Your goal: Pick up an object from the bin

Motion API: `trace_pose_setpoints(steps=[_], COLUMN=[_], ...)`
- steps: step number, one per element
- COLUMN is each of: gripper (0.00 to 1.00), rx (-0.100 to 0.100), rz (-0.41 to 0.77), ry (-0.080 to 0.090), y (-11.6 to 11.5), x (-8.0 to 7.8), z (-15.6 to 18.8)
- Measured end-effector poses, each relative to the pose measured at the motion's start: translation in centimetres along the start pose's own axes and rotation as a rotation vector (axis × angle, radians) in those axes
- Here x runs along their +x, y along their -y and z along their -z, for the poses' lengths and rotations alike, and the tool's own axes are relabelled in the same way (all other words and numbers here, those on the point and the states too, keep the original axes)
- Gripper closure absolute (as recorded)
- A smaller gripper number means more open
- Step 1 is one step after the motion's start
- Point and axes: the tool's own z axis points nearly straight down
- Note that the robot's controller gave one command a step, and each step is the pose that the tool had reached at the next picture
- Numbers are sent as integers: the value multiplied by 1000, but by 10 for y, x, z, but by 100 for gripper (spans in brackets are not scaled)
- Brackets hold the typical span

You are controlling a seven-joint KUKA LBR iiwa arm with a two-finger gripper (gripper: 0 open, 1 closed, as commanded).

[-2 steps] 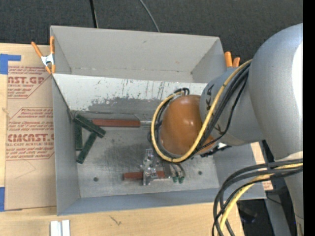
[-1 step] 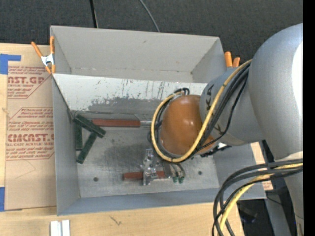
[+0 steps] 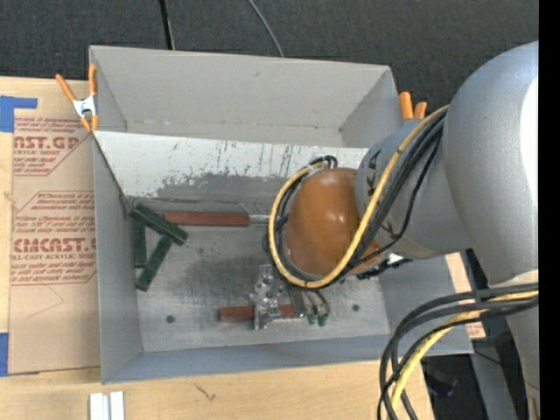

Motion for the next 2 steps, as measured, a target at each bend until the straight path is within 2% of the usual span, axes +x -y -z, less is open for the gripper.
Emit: trace_pose_setpoints(steps=[2], gripper=[100], rx=[2], rz=[0], ry=[-16], y=[0], x=[2], z=[8])
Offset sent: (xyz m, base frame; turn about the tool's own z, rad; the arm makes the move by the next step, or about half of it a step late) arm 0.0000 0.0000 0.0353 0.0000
